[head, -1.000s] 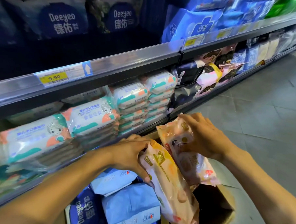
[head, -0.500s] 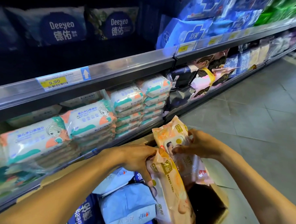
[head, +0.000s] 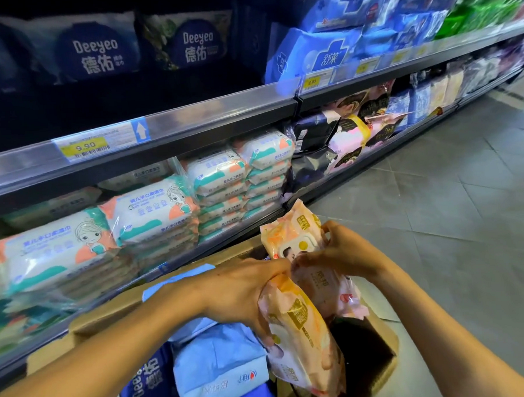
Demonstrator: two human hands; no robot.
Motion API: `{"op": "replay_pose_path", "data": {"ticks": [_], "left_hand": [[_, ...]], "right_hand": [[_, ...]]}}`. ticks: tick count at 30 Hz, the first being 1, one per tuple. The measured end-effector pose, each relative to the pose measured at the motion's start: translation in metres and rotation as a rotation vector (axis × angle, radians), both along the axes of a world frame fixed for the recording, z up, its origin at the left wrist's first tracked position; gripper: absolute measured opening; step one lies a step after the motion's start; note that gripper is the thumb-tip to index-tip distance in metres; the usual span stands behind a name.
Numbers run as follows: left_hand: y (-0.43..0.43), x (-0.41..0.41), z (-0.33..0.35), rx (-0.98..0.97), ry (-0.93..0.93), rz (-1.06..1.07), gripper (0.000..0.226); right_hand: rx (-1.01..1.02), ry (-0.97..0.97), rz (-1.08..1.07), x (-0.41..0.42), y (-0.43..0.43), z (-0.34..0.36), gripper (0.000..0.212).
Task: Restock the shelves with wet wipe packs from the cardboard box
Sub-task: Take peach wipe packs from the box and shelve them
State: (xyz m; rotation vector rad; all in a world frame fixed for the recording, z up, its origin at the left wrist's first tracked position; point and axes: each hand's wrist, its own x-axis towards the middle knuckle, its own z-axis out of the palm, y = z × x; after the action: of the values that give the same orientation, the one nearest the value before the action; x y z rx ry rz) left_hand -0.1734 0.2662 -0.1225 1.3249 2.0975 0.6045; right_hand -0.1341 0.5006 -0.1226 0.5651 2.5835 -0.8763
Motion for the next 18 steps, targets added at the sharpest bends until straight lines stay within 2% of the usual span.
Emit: {"op": "replay_pose_path", "data": {"ticks": [2,5,8,9,11,14,18], "left_hand": [[-0.005,0.005,0.021,0.065,0.018,0.034,0.069],[-0.029,-0.001,0.064,0.192,-0.055,0.188,0.065],[-0.063,-0.014,0.103,0.443,-0.188,0.43,0.065],[-0.074,-0.017,0.116,0.531,-0.216,0.484,0.063],[-0.098,-0.019,0.139,0.699,-0.236,0.584,0.065],[-0.132,-0.019,0.17,0.964,-0.223,0.679,0.067],[-0.158,-0.014,0.207,1.204,-0.159,0.763,0.05]], "right_hand": [[-0.022,0.051,-0.018,0.005,0.0,0.002,0.063],[-0.063,0.147,-0.028,0.008,0.002,-0.002,0.064],[0.008,0.209,0.028,0.01,-0.008,0.01,0.031],[0.034,0.231,0.05,0.009,-0.012,0.022,0.035],[0.112,0.255,0.116,0.002,-0.019,0.059,0.045],[0.179,0.312,0.167,-0.012,-0.029,0.151,0.036],[0.196,0.427,0.283,-0.021,-0.056,0.28,0.036]]}}
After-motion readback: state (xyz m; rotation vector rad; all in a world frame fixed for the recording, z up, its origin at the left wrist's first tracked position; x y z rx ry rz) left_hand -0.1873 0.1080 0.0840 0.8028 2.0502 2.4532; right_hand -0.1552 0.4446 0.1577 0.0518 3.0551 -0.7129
